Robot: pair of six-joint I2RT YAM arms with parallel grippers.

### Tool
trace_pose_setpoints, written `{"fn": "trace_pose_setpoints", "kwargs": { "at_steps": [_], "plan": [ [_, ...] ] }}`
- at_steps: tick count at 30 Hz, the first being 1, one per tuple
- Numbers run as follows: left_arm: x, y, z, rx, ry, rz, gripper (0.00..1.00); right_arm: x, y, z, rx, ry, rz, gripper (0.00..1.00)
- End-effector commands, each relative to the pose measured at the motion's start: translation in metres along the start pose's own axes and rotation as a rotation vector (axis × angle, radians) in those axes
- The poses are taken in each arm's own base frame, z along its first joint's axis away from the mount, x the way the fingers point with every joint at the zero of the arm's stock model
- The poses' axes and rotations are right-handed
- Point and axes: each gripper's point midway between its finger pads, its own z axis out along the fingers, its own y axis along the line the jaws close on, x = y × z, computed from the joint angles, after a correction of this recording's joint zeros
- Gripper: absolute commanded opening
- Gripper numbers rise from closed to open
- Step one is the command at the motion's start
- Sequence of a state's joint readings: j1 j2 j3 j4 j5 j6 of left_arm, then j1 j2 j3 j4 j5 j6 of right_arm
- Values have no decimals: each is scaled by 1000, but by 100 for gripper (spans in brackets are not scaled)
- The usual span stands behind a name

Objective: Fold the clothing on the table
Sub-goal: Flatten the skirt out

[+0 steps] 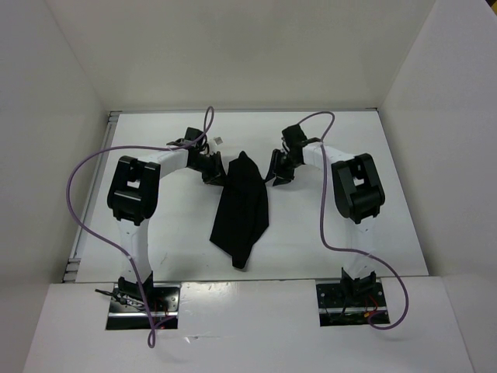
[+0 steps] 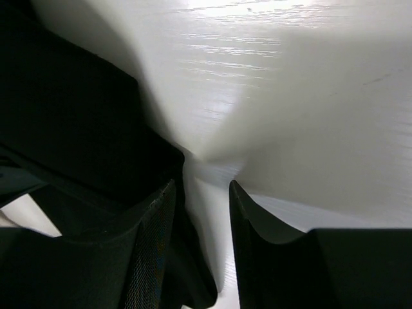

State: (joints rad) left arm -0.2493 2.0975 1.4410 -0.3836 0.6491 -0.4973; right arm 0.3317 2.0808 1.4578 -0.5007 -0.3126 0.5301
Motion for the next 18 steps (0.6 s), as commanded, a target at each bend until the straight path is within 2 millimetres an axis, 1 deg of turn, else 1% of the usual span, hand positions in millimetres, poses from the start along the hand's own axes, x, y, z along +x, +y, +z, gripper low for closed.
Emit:
{"fn": "trace_pose_setpoints", "kwargs": {
  "at_steps": [1,2,3,4,5,7,8,9,10,11,12,13,14,15,16,17,18],
  "plan": [
    [0,-3,-8,4,-8,18,0,-10,22,2,-86,-19,-16,45],
    [0,-3,-8,4,-8,18,0,-9,24,2,-96,-12,-16,45],
    [0,-3,-8,4,-8,18,0,-3,26,7,-100,8,-21,45],
    [-3,-5,-9,7,-15,24,0,0,22,13,-91,21,-16,43],
    [-3,-5,-9,7,-15,24,0,5,24,17,-96,38,-20,41],
    [-3,-6,-9,7,-15,15,0,10,29,23,-121,55,-29,39],
    [-3,-6,-9,7,-15,15,0,15,26,30,-124,81,-22,37],
    [-3,-6,-9,7,-15,15,0,20,36,32,-162,102,-35,34],
    [-2,-3,-6,4,-8,9,0,22,39,35,-181,121,-33,32],
    [-1,-5,-6,12,-4,9,0,29,42,38,-199,146,-53,30],
    [-4,-7,-7,15,-11,15,0,28,48,35,-221,150,-58,21],
    [-4,-7,-7,15,-11,15,0,28,48,36,-222,149,-67,14],
    [-4,-7,-7,15,-11,15,0,28,44,36,-202,146,-63,0],
    [-4,-7,-7,15,-11,15,0,23,43,34,-185,119,-77,0],
    [-5,-10,-10,19,-18,22,0,10,29,31,-118,67,-65,0],
    [-5,-10,-10,19,-18,22,0,2,13,25,-64,41,-39,0],
    [-11,-11,-18,21,-40,23,0,-9,6,12,-26,-7,-31,0]
  ]
}}
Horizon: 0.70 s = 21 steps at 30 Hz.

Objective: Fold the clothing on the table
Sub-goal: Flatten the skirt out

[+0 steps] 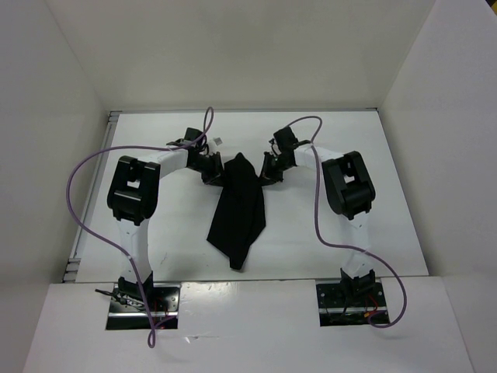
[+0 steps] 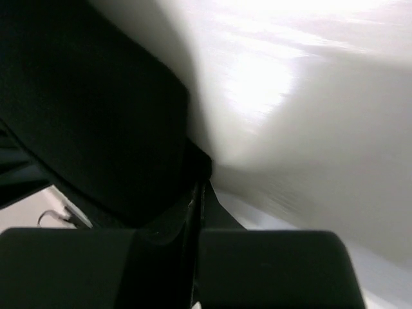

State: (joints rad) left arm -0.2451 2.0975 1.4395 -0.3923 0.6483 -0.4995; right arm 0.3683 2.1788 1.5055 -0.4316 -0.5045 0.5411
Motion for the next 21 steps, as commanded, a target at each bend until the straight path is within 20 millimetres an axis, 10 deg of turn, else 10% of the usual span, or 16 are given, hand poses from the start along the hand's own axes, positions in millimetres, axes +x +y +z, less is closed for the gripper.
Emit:
{"fn": "trace_pose_setpoints", "kwargs": {
  "at_steps": [1,7,18,21],
  "plan": [
    [-14,-20,-24,33,-60,49,0,-38,-47,-34,251,-182,8,0],
    [-10,5,-43,-35,-85,21,0,-72,-87,-109,462,-360,76,0],
    [25,32,-32,-61,-27,-52,0,-95,-109,-142,621,-428,61,0],
    [24,33,-30,-58,-35,-55,0,-98,-108,-160,651,-458,79,35]
  ]
}}
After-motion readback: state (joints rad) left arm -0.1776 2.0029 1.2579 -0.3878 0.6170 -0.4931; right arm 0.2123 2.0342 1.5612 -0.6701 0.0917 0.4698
